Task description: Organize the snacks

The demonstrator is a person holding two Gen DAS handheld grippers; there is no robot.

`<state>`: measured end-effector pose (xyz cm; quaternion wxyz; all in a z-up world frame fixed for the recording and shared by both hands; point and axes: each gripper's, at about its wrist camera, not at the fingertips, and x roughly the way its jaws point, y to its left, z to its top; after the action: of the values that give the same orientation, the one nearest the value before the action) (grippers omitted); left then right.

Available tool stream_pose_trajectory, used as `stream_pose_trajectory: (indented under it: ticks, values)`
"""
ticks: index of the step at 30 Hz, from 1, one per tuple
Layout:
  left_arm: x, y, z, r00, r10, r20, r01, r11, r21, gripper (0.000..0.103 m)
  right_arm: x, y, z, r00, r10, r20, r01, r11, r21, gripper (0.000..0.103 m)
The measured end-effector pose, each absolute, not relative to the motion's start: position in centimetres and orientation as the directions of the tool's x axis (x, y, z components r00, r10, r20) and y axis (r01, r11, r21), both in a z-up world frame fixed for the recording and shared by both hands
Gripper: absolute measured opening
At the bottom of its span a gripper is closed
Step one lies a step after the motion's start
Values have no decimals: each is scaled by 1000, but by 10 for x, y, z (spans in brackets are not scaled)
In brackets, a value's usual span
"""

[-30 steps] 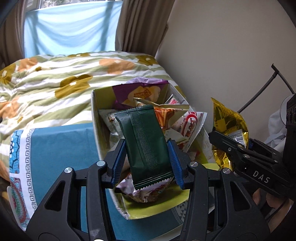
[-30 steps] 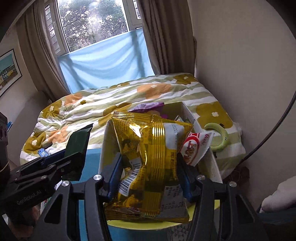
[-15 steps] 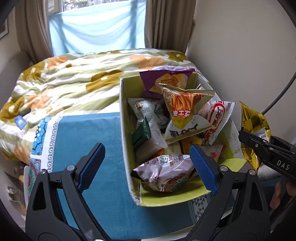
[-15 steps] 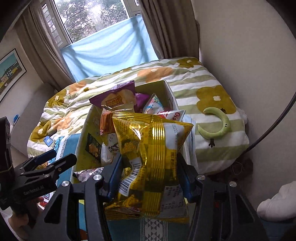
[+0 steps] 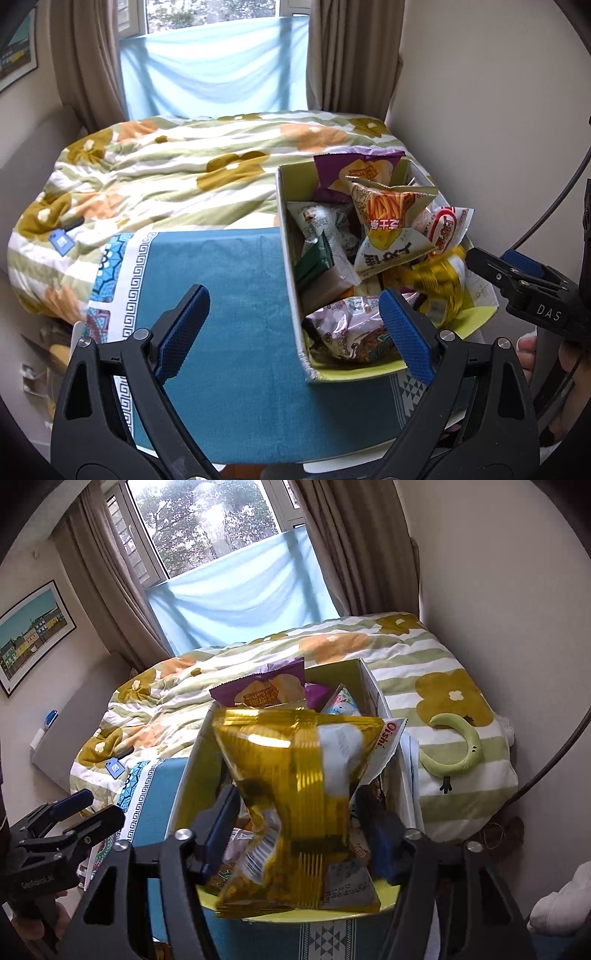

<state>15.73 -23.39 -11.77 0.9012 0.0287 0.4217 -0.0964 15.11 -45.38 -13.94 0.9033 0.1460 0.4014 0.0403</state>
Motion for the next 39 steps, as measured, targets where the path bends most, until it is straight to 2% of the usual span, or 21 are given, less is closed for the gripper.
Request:
stream_pose_trajectory:
  ticks: [1, 7, 11, 18, 21, 26, 39]
  values:
    - [154, -231, -120, 625, -146, -767, 195, 980, -27, 92, 149, -453, -141, 680, 173, -712, 56, 957, 286, 103]
    - [134, -210, -123, 615, -148, -774, 188, 982, -38, 92, 125, -448, -151, 645, 138, -751, 93, 962, 257, 103]
    - [114, -194, -108, 650, -138, -747, 184, 983, -22, 92, 107, -438, -142, 663, 125, -738, 97, 963, 250, 103]
    - [69, -157, -52, 750, -98, -654, 165, 986, 41, 92, 73, -408, -94, 725, 87, -684, 79, 975, 207, 103]
    - [47, -143, -28, 797, -60, -600, 133, 988, 78, 103, 55, -388, -67, 743, 72, -666, 65, 982, 178, 103]
    - [8, -119, -3, 852, -57, -520, 119, 989, 87, 103, 19, -351, -33, 791, 18, -612, 62, 992, 108, 103]
    - [-39, -81, -13, 850, -22, -526, 66, 996, 64, 103, -25, -309, -27, 810, -31, -586, 80, 995, 57, 103]
